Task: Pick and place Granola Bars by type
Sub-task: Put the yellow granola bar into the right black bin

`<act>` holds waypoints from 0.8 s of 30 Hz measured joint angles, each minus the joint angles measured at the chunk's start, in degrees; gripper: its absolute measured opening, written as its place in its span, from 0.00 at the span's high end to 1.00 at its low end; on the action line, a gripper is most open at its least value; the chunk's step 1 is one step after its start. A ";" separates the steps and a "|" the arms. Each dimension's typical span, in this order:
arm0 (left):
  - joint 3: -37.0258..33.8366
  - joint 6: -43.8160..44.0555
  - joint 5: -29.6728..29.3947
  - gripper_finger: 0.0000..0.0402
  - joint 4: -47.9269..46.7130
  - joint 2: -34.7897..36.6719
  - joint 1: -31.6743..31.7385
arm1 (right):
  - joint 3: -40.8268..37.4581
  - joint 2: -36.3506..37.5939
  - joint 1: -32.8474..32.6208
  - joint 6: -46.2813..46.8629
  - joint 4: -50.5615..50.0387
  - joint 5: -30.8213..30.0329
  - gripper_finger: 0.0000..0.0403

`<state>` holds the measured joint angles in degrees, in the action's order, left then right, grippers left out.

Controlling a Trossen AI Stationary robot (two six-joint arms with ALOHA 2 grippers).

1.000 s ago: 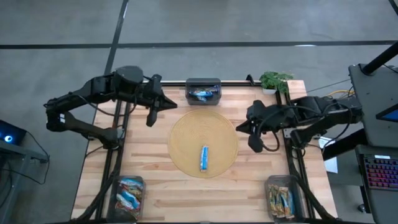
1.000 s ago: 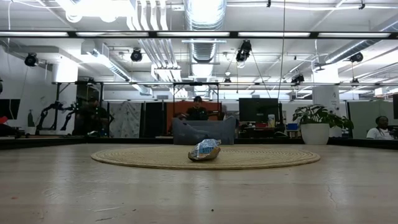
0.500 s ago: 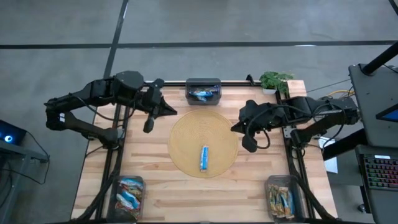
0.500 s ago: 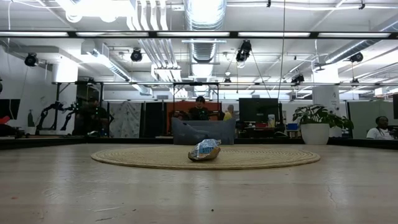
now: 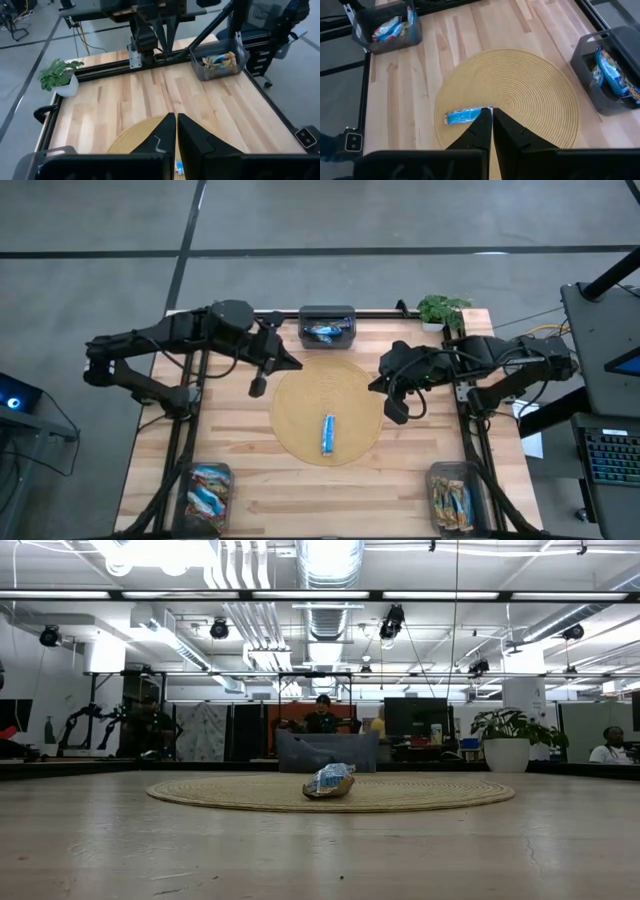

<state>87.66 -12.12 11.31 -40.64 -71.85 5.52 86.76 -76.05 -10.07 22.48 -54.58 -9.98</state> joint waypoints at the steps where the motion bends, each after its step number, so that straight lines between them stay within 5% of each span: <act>1: 0.00 -0.07 0.00 1.00 0.19 -0.43 0.00 | 0.00 0.00 0.00 -0.01 -0.01 0.00 0.98; 9: 0.00 4.82 1.60 1.00 -0.12 -2.37 -0.02 | 0.00 0.03 -0.04 0.63 -0.01 0.57 0.98; 24: 0.00 -1.46 4.48 1.00 -0.15 -2.69 -1.02 | 0.00 0.17 -0.04 0.05 -0.05 1.46 0.98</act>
<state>87.66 -13.58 15.79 -40.79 -74.54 4.50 86.76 -75.88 -10.11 22.53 -54.63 -8.51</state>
